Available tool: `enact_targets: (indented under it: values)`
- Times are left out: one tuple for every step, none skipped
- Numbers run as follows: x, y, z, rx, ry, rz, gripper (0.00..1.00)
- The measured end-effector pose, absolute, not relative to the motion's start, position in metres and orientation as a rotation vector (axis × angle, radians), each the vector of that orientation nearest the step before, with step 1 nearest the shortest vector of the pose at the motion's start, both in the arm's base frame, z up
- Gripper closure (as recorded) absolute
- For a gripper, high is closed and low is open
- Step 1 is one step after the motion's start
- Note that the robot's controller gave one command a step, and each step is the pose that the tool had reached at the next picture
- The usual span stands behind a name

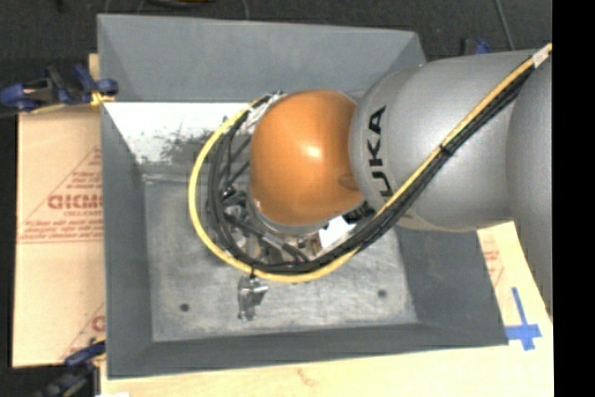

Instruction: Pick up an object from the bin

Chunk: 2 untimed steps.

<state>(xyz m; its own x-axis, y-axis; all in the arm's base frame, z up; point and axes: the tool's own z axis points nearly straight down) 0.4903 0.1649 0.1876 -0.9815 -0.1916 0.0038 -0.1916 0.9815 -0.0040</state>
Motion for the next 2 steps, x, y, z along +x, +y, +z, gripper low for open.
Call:
enact_targets:
  values:
    - [0.519, 0.162, 0.151, 0.32, -3.138, -0.006, 0.0]
    - [0.563, 0.117, 0.136, 0.394, -3.114, 0.0, 0.0]
